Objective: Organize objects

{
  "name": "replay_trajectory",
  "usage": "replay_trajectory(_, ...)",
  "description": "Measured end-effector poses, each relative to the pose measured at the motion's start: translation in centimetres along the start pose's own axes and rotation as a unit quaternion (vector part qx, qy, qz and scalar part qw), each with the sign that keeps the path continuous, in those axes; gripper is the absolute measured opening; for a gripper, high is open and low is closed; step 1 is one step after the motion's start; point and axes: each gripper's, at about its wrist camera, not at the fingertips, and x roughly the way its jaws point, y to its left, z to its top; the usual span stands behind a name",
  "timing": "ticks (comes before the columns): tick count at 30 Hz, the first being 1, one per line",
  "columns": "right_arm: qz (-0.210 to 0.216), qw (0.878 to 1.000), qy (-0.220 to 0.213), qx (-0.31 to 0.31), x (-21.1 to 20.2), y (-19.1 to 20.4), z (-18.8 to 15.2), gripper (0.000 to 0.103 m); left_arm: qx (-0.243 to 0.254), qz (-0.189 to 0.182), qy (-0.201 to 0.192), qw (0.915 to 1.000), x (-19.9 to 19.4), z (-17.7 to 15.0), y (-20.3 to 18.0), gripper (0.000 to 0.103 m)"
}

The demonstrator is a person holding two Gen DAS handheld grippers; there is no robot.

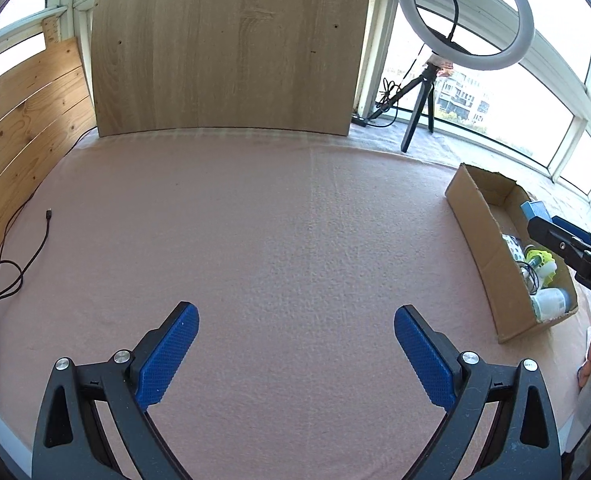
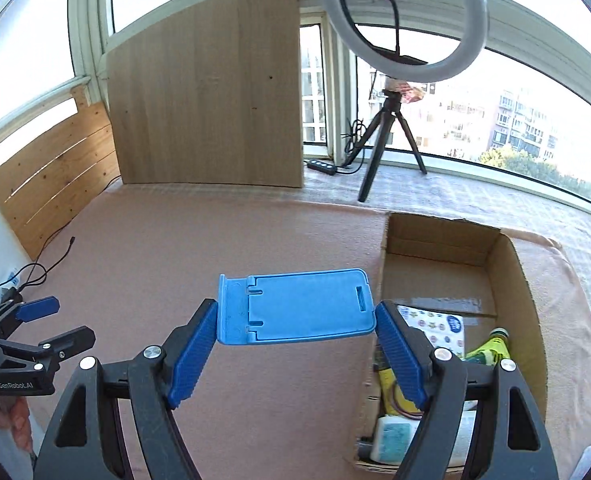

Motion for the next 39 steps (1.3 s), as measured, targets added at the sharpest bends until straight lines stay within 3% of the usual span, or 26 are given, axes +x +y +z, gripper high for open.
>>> replay_trajectory(7, -0.037, 0.999, 0.002, 0.028, -0.4, -7.4, 0.0, 0.075, 0.018, 0.0, 0.008, 0.9998, 1.0, 0.6, -4.4, 0.1)
replay_trajectory(17, -0.052, 0.997, 0.021, 0.055, 0.4, -11.4, -0.9, 0.076, 0.045, -0.002, 0.011, 0.9989, 2.8, 3.2, -7.0, 0.101)
replay_trajectory(20, -0.076, 0.995, 0.039, 0.057, 0.6, -11.5, -1.5, 0.088, 0.062, -0.001, 0.011, 0.998, 3.0, 4.2, -7.3, 0.103)
replay_trajectory(21, -0.086, 0.994, 0.038, 0.056, 0.2, -11.2, -1.6, 0.095, 0.067, 0.003, 0.014, 0.9977, 3.0, 4.6, -7.1, 0.103)
replay_trajectory(24, -0.11, 0.991, 0.027, 0.068, -1.4, -9.4, -1.6, 0.102, 0.05, -0.001, 0.023, 0.9985, 2.8, 5.4, -5.5, 0.103)
replay_trajectory(26, -0.123, 0.988, 0.036, 0.09, -1.7, -7.3, -1.5, 0.102, 0.03, -0.008, 0.015, 0.9994, 2.0, 5.9, -3.7, 0.103)
replay_trajectory(29, -0.089, 0.989, 0.059, 0.102, -1.5, -3.0, -1.0, 0.102, 0.036, -0.009, -0.004, 0.9993, 0.7, 6.2, -1.4, 0.103)
replay_trajectory(34, -0.083, 0.991, 0.081, 0.069, 0.3, 5.2, -0.7, 0.102, 0.026, -0.009, -0.025, 0.9993, -1.2, 6.0, 3.9, 0.103)
replay_trajectory(39, -0.087, 0.992, 0.084, 0.047, 1.6, 10.3, -1.4, 0.102, 0.007, -0.002, -0.024, 0.9997, -1.6, 4.6, 9.3, 0.103)
